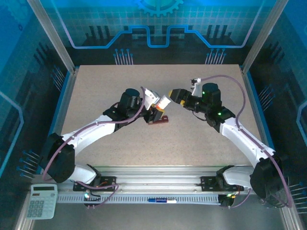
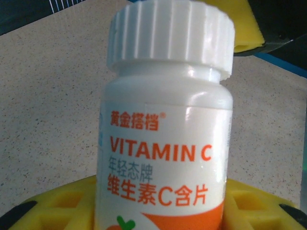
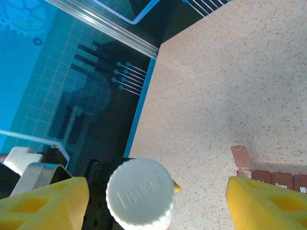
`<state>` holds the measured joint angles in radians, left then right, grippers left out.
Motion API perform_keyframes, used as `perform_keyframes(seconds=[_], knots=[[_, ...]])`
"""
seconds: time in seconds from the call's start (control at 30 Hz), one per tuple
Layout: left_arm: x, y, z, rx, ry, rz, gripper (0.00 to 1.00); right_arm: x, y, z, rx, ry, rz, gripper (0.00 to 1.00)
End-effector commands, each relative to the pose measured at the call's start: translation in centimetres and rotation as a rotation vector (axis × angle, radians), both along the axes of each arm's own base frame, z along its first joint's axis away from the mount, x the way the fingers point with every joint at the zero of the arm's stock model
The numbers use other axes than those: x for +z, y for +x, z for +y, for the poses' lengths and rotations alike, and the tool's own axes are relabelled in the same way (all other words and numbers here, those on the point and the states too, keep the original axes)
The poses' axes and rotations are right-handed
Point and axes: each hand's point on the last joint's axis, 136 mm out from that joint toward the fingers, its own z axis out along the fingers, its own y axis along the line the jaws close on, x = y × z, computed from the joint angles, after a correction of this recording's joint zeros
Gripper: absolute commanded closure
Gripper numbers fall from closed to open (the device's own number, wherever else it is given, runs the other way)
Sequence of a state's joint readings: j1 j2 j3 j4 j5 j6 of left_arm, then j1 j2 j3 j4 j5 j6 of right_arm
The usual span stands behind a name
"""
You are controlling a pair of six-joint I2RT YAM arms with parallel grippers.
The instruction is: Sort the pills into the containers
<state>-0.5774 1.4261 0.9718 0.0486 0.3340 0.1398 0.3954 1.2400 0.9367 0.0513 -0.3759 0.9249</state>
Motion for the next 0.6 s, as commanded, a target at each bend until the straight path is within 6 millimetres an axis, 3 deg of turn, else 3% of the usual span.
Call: perform_keyframes(seconds=[0.0, 0.27, 0.4, 0.5, 0.57], knots=[[0.5, 0.3, -0.4, -0.009, 0.017, -0.031, 1.0, 0.2, 0.4, 1.1, -0.005, -0.012, 0.011, 0.25], [0.7, 0.2, -0.7, -0.009, 0.014, -0.038, 1.0, -0.6, 0.5, 3.0, 0.033, -0.022, 0.029, 0.36], [0.8, 0.3, -0.7, -0.007, 0.008, -0.035, 1.0, -1.1, 0.3, 3.2, 0.052, -0.021, 0.032, 0.56], [0.9, 0.3, -0.8, -0.006, 0.0, -0.038, 1.0, -1.1, -0.1, 3.3, 0.084, -0.02, 0.004, 0.65], [1.2, 0.3, -0.8, -0.006, -0.007, -0.041, 1.0, -0.8, -0.4, 3.5, 0.144, -0.009, -0.05, 0.66]])
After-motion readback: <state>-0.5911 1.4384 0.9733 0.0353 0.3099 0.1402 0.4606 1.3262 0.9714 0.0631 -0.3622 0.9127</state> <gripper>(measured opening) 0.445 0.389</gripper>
